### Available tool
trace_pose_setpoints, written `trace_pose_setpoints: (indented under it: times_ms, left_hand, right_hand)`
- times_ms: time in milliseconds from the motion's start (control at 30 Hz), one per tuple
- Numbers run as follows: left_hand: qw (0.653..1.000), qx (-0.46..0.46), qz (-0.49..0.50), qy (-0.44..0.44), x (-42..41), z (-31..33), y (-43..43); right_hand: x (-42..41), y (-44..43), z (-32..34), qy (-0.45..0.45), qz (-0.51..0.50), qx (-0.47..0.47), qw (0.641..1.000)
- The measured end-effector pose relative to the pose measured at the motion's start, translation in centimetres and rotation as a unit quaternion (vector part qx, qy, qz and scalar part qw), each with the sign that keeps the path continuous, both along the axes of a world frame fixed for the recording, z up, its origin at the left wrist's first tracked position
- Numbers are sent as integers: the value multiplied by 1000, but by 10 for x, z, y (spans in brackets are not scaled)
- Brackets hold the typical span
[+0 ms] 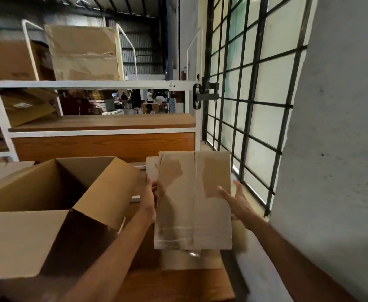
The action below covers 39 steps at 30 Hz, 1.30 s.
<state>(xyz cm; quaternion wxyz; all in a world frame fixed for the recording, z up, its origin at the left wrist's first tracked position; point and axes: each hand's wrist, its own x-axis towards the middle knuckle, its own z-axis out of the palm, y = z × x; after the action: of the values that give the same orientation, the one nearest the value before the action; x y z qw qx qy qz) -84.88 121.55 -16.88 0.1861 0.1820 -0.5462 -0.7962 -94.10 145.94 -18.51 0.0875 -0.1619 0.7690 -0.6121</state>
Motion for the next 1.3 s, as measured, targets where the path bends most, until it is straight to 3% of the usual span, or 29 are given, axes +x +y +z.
trace_pose_setpoints:
  times_ms: [133,267,400,567,733,1033,1300]
  left_hand:
    - [999,-50,15,12,3,2,3]
    - [996,-83,-1,-16,1,11,-2]
    - [996,-61,-2,-70,-7,37,-16]
    - [984,-16,-59,-169,-16,71,-37]
    - [984,-30,-137,-108,-11,83,-47]
    - [989,-104,-93,-37,-17,51,-46]
    - [977,-199,19,-77,-23,-28,-53]
  right_hand:
    - [-4,0,20,-29,38,-2,999]
    - [-14,-4,28,-28,2,-92,995]
    - [-25,-7,28,10,-62,-133,989]
    - [-32,-14,16,54,-59,-226,971]
    - [-18,-15,40,34,-64,-275,959]
    - [-24,-11,67,-10,-25,-158,987]
    - [-16,-13,23,-3,39,-32,999]
